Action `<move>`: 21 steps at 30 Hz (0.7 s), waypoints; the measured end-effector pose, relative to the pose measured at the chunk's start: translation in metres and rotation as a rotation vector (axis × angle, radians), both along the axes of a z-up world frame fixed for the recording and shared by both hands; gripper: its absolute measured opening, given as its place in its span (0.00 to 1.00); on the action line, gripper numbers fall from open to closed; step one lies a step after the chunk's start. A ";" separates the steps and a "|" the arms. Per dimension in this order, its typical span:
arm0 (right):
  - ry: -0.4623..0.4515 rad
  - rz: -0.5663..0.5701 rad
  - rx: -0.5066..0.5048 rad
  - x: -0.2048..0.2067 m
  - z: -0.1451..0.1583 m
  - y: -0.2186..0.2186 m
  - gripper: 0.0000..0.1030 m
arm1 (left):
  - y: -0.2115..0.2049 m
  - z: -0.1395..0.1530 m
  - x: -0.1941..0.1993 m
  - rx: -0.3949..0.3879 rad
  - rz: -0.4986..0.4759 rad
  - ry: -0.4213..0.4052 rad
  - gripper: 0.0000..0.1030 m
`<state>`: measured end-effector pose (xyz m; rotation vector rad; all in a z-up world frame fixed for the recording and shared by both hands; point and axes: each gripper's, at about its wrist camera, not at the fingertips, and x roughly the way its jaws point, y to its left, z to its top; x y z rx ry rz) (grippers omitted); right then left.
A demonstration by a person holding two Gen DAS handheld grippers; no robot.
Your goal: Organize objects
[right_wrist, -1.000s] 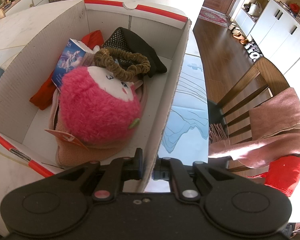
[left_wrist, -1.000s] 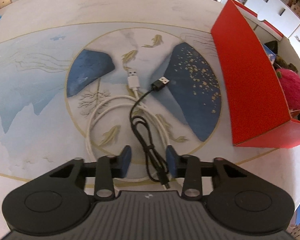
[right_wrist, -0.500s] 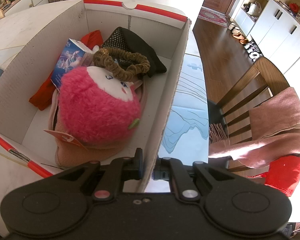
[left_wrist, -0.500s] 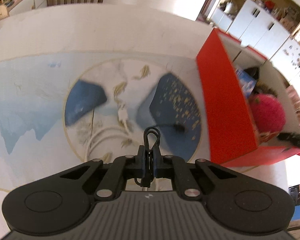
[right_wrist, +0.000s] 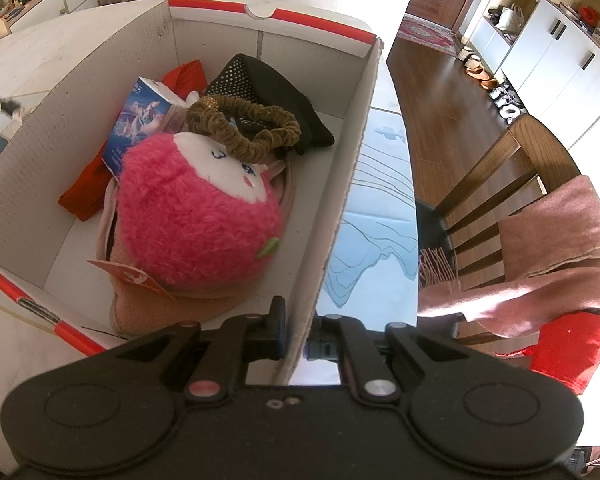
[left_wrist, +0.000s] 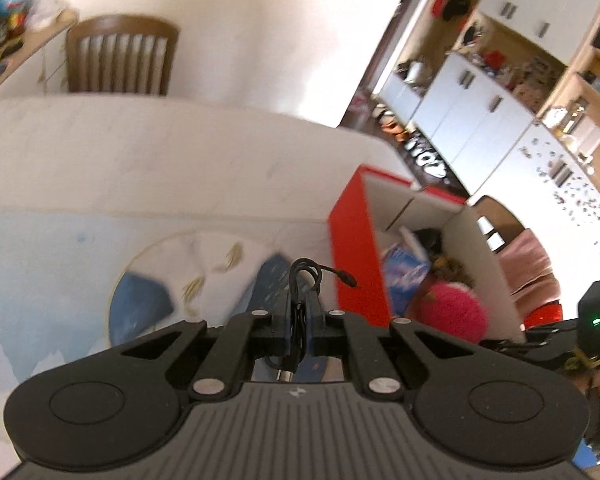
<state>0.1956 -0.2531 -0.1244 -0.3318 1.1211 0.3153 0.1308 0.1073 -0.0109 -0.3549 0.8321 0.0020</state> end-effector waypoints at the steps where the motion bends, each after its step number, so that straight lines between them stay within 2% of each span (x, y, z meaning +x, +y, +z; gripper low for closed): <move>1: 0.000 0.000 0.000 0.000 0.000 0.001 0.07 | -0.003 0.006 0.002 0.003 -0.010 -0.012 0.05; 9: 0.000 0.000 -0.001 0.000 0.000 0.001 0.07 | -0.029 0.033 0.027 0.060 -0.095 -0.085 0.05; 14: 0.000 -0.001 0.000 0.000 0.000 0.001 0.07 | -0.052 0.035 0.048 0.070 -0.161 -0.100 0.05; 21: 0.000 -0.004 0.001 0.000 0.000 0.001 0.07 | -0.070 0.029 0.070 0.100 -0.203 -0.097 0.04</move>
